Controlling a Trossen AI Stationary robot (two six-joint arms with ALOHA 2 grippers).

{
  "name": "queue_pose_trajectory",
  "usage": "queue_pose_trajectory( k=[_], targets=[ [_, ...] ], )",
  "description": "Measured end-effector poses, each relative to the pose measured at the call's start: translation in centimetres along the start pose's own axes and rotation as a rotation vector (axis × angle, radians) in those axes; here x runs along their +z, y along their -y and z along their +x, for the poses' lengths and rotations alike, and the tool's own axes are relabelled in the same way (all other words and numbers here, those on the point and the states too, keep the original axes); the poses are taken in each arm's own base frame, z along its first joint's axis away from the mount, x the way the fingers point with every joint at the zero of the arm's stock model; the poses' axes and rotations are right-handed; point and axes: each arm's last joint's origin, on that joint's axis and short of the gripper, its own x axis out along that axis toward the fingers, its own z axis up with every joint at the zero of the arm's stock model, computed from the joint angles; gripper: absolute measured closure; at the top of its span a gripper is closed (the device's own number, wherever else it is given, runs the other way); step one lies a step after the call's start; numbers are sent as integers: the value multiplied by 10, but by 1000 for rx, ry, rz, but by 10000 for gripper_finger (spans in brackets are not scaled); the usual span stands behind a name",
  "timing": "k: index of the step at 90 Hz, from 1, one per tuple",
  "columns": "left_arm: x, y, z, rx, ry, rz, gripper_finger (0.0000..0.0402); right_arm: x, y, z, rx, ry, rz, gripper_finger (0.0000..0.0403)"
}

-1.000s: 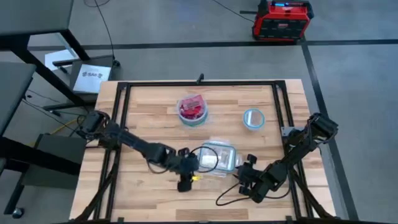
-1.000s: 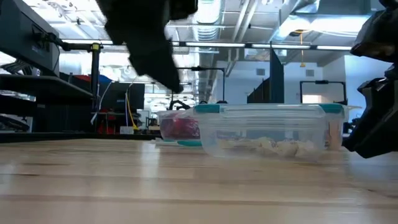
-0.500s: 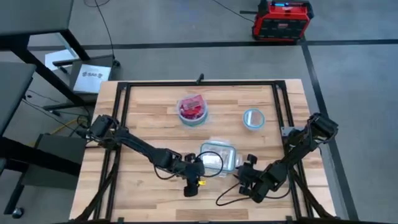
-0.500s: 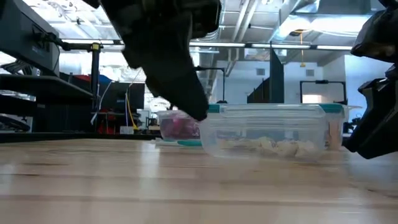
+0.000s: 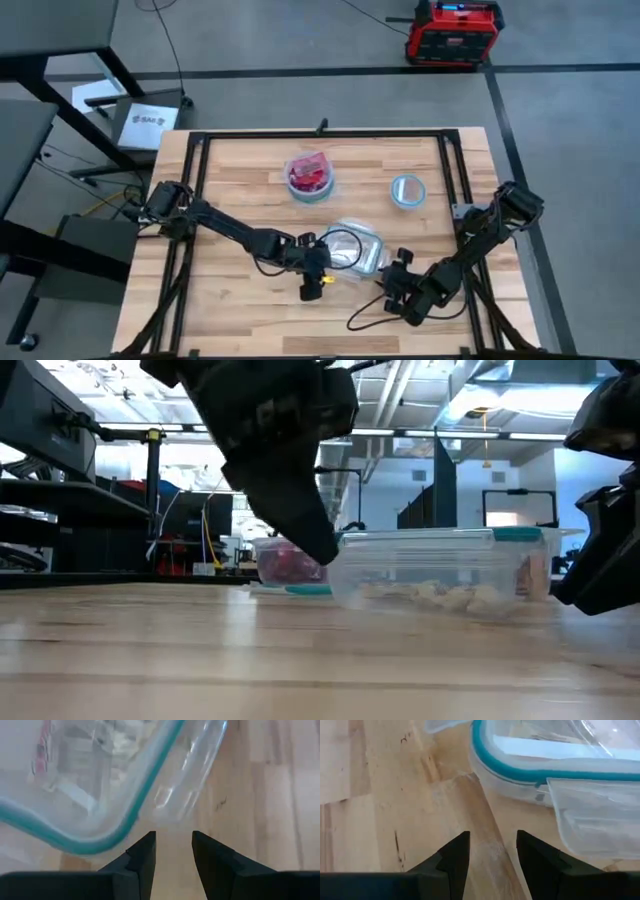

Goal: Sort candy
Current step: Close the rectangular transparent bin

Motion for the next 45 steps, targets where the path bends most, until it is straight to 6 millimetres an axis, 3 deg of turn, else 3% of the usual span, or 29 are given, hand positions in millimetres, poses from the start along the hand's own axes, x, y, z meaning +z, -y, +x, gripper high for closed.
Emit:
queue_pose_trajectory(
  k=[18, 45],
  targets=[
    [8, -20, 3, 80, 33, 27, 288, 0, 0, 0, 3, 2, 3, 255],
    [1, -26, 3, 112, -46, 65, 288, 0, -1, 0, 6, 4, 0, 255]
  ],
)
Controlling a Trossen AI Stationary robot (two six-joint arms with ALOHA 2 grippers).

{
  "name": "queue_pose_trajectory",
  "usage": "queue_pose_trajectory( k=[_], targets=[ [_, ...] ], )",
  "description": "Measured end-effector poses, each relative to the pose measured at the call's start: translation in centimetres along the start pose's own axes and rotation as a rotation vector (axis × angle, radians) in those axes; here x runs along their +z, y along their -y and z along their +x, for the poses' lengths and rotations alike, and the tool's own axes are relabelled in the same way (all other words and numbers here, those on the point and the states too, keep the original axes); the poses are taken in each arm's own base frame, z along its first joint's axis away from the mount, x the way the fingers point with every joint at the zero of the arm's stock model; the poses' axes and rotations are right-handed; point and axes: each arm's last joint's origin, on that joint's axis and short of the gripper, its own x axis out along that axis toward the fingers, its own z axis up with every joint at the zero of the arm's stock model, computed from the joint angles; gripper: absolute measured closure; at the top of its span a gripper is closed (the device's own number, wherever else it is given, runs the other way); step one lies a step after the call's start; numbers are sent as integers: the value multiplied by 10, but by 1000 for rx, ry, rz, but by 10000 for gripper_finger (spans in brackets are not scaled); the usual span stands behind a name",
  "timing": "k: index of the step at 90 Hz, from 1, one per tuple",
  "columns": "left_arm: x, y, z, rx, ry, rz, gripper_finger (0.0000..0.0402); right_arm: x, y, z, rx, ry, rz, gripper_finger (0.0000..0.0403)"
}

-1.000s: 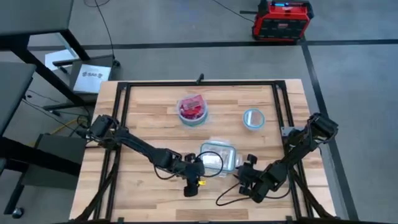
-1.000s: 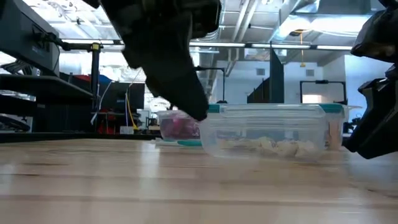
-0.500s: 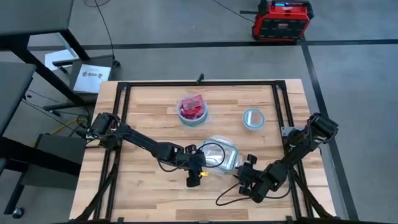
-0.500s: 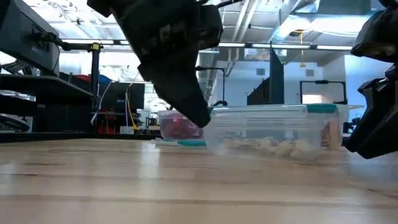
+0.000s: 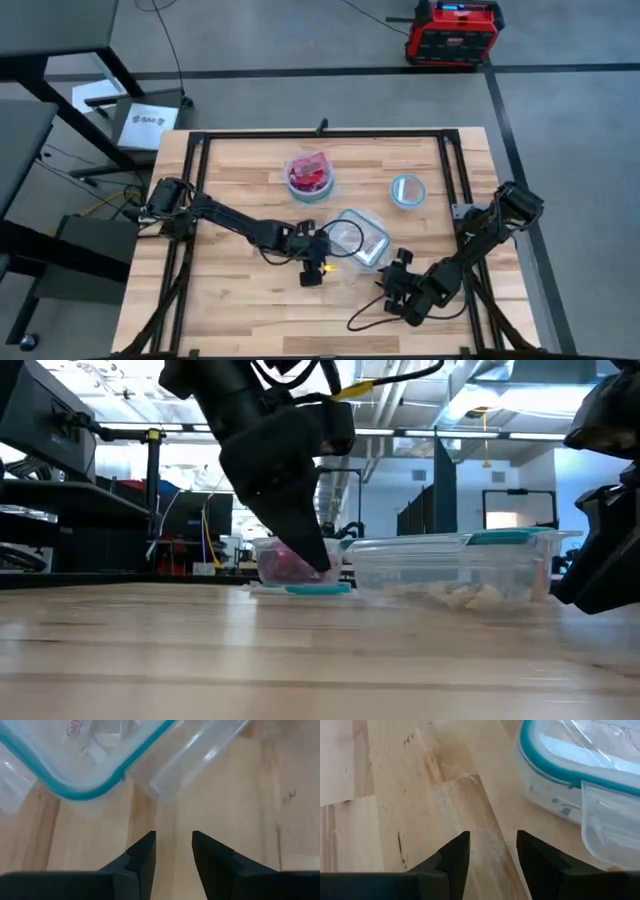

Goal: Sort candy
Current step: Close the rectangular transparent bin

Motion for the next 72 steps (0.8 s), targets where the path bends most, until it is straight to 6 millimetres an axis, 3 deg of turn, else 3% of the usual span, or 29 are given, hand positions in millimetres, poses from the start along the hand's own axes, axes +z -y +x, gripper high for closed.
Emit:
queue_pose_trajectory(
  k=[49, 72],
  targets=[
    [-9, 3, 0, -50, -67, 83, 288, -2, -4, -5, 52, -34, -18, 255],
    [-20, 6, 1, -45, -106, 121, 288, 14, -11, -29, 176, -33, 14, 255]
  ],
)
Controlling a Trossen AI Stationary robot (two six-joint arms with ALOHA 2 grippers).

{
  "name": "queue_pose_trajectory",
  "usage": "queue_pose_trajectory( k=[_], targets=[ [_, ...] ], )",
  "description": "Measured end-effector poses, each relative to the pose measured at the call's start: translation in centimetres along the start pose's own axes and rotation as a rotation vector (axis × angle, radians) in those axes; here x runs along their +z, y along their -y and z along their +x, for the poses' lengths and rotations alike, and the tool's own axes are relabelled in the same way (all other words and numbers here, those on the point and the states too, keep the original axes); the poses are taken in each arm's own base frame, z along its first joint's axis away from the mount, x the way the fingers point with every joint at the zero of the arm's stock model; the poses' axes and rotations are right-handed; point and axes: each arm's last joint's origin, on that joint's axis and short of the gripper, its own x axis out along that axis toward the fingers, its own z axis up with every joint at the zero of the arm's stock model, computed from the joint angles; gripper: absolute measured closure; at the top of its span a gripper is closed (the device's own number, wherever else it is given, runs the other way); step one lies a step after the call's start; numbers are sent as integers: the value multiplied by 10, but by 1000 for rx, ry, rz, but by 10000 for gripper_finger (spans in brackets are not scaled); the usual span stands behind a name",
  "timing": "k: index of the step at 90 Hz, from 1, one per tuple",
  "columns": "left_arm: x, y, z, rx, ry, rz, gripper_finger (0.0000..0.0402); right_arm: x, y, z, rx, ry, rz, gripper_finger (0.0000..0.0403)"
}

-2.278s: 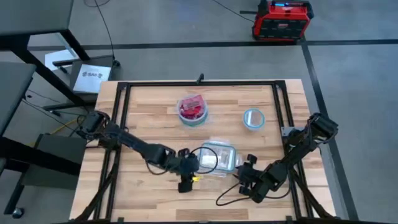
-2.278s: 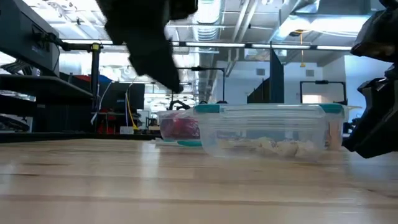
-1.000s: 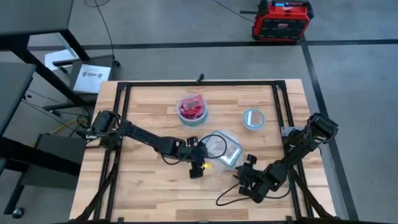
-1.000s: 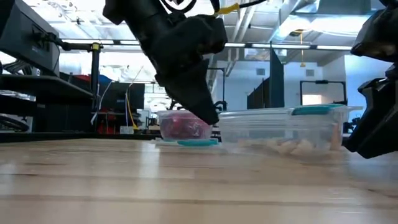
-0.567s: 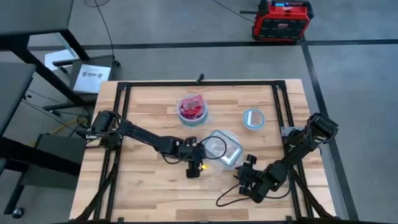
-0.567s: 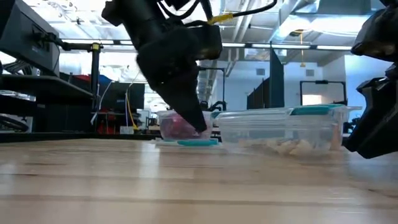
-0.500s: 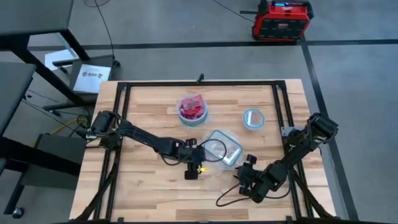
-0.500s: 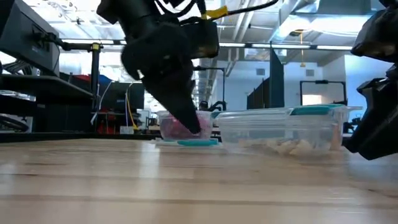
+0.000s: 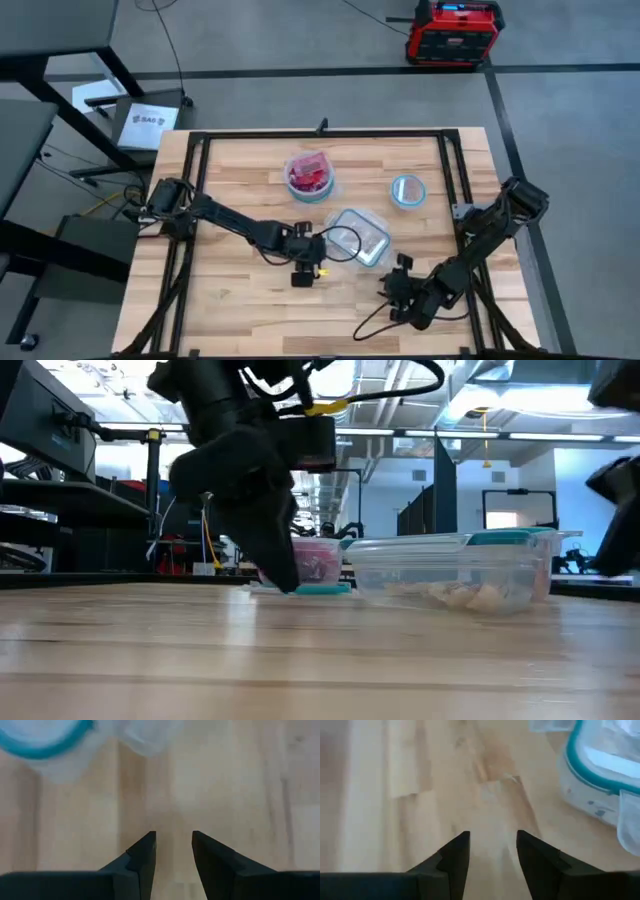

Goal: Sort candy
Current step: Close the rectangular transparent bin

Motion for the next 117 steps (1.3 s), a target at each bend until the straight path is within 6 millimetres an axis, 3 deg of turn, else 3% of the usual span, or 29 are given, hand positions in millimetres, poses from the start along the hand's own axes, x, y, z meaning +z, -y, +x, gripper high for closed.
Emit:
queue_pose_trajectory(
  k=[21, 36, 59, 81, 96, 117],
  targets=[
    [-36, -4, -3, -20, 64, -112, 288, 11, -9, -28, 129, 10, 150, 255],
    [-46, -6, -7, -89, 129, -156, 288, 0, -3, -41, 71, -43, 149, 255],
    [-45, -9, -6, -103, 132, -137, 288, -23, 2, -25, -117, -16, 112, 255],
    [-43, -8, -6, -143, 144, -125, 288, -54, 11, 0, -158, -17, 140, 255],
    [-43, -9, -6, -150, 145, -128, 288, -61, 18, 0, -151, 29, 173, 255],
    [-42, -9, -6, -149, 151, -124, 288, -63, 21, -2, -188, 26, 10, 255]
  ],
)
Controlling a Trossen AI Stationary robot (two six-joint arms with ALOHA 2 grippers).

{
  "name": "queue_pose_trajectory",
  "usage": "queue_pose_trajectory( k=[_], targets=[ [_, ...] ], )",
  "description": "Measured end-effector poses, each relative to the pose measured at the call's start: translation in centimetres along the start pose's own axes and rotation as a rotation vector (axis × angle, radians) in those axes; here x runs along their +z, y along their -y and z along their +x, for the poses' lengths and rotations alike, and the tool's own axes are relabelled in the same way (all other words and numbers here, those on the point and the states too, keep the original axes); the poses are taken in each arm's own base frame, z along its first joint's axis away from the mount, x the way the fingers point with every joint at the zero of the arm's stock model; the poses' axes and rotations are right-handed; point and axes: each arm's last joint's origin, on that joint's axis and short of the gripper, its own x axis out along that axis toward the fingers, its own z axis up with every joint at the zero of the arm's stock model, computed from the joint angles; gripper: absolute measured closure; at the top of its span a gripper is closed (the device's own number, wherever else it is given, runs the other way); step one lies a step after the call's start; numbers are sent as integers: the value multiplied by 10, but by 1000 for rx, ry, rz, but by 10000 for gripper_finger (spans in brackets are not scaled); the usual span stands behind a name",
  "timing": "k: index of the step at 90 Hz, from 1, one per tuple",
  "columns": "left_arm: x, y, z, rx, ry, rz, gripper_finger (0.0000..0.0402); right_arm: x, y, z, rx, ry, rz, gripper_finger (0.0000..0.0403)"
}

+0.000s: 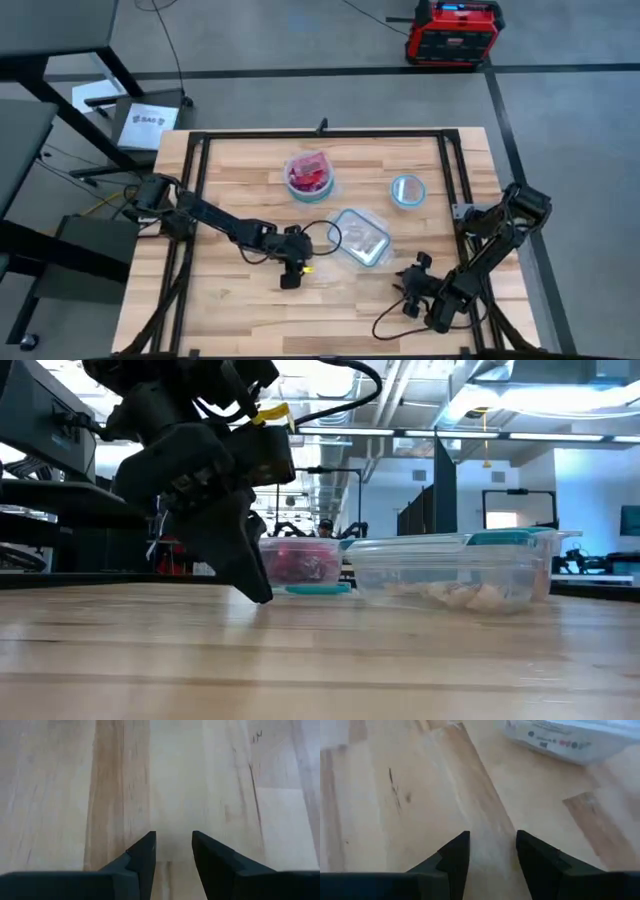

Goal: Sort candy
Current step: Close the rectangular transparent bin

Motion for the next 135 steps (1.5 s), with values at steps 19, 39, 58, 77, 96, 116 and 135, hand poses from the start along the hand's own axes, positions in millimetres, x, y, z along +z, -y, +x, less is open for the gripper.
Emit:
queue_pose_trajectory(
  k=[19, 39, 58, 77, 96, 116, 135],
  targets=[
    [0, 0, 0, 0, 0, -8, 289, 4, 2, 4, -16, -14, -33, 255],
    [0, 0, 0, 0, 3, -1, 289, 7, 9, 8, -75, 5, 30, 255],
    [0, 0, 0, 0, 4, 3, 289, -1, 18, 14, -83, 93, 108, 255],
    [2, 0, 0, -2, 20, 4, 289, -6, 37, 23, -156, 159, 127, 255],
    [2, 0, 0, -3, 23, 21, 289, 2, 55, 35, -283, 157, 101, 255],
    [3, 0, 0, -4, 25, 21, 289, 19, 67, 50, -371, 210, 175, 255],
    [2, 1, 0, -4, 23, 23, 288, 33, 41, 53, -197, 263, 67, 255]
  ],
)
